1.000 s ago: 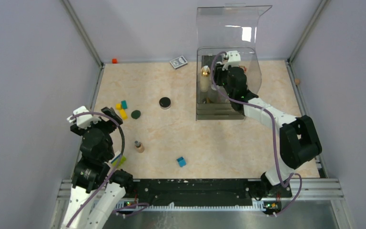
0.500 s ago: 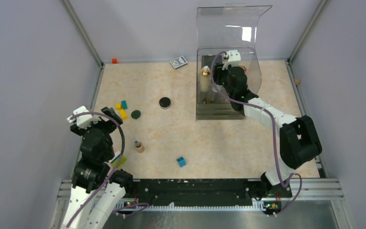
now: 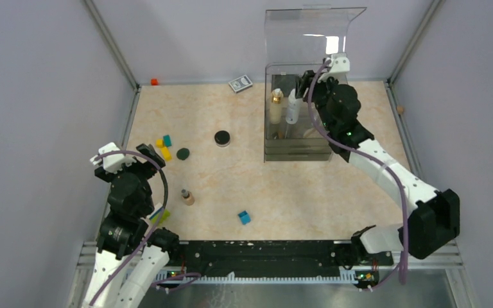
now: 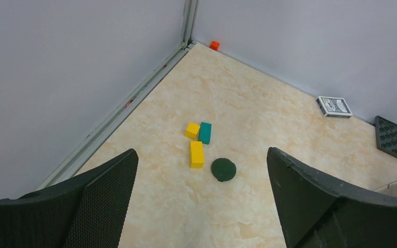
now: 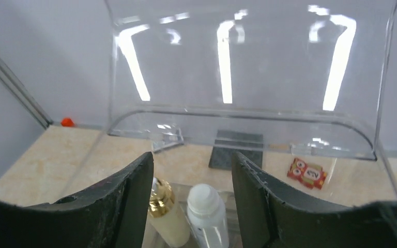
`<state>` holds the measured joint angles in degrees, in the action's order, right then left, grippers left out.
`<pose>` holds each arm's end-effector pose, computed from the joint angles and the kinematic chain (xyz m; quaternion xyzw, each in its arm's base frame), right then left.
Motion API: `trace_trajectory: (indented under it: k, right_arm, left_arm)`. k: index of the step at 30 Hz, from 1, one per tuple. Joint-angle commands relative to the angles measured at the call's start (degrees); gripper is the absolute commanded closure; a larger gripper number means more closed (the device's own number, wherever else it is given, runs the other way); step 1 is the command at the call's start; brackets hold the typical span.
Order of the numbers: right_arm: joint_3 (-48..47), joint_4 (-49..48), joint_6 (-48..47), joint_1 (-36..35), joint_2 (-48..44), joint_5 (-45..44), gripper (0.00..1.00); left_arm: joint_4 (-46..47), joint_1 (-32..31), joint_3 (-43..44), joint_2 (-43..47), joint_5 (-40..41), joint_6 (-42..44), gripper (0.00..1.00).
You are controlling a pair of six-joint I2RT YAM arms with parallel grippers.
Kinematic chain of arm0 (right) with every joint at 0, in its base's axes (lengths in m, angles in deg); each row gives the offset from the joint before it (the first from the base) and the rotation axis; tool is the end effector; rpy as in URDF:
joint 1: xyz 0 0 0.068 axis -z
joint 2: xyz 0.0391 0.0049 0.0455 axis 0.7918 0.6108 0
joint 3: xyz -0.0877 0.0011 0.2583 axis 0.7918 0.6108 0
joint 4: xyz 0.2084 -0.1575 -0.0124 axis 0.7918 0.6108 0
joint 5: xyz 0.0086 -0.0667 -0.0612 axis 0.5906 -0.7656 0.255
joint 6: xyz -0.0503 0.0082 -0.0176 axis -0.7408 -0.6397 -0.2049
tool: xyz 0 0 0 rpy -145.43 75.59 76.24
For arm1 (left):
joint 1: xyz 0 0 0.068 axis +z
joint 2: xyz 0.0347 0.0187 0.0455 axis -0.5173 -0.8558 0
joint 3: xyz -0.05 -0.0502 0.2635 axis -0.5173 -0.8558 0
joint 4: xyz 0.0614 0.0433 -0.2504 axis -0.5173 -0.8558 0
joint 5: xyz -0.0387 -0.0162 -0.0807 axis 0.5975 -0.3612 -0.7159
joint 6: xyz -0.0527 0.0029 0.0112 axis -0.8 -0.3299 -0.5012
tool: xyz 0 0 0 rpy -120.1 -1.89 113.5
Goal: Organize the makeup
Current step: Place the makeup in the storage box, then pick up the makeup from the center of the board.
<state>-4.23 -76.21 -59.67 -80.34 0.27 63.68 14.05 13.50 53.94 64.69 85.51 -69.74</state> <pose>0.2929 0.1459 0.3865 -0.0337 0.6761 0.1404 0.7225 0.0839 -0.0020 0.3520 -0.2340 0.6820 0.0586 0.6904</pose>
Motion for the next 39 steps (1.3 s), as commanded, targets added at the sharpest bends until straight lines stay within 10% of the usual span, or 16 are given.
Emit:
trace_trajectory:
  k: [1,11,24,39]
  right_arm:
    - [-5.48,1.1,-6.04,-7.33,-6.1,-2.97,0.44]
    - [-5.0,4.31,-13.85,-30.35,-5.73,6.79,0.44]
    - [13.06,-15.0,-3.18,-37.56,11.74,28.61,0.43]
    - [8.7,-35.86,-5.52,-41.31,37.84,24.21,0.3]
  left_arm:
    - [2.88,0.34,-0.57,-0.86,-0.79,0.96,0.01]
    - [1.46,0.51,0.54,-4.26,-0.88,0.1,0.01]
    - [2.0,0.77,0.22,-4.71,-1.79,0.41,0.01]
    - [2.19,0.88,0.07,-4.43,-2.39,0.63,0.01]
